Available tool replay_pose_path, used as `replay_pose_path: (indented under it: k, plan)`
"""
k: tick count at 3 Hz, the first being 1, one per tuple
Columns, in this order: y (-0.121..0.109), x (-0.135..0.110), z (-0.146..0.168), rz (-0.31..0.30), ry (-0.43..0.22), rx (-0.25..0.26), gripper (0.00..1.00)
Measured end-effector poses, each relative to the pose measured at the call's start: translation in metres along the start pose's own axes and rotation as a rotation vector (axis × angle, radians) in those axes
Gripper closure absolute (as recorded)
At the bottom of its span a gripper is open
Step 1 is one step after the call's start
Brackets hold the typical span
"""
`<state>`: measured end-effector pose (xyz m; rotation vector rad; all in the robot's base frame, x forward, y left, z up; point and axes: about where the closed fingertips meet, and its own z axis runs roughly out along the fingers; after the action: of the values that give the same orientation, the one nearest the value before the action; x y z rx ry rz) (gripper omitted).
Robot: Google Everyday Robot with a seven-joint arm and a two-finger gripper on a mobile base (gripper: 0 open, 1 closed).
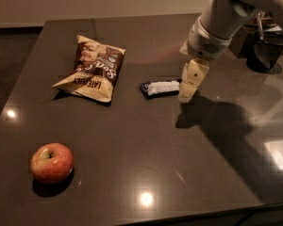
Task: Move rxbar blueberry near brown chip bag
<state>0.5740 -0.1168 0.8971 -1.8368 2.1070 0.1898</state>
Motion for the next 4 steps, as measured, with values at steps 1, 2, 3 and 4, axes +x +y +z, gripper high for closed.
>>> replay_pose_path:
  k: [1, 2, 3, 4]
  plan:
    - [-0.002, -0.016, 0.025, -0.044, -0.008, -0.047, 0.00]
    - [-0.004, -0.030, 0.045, -0.078, -0.008, -0.090, 0.00]
    - [-0.007, -0.036, 0.057, -0.086, -0.016, -0.127, 0.00]
    - [-0.009, -0.037, 0.064, -0.086, -0.026, -0.149, 0.00]
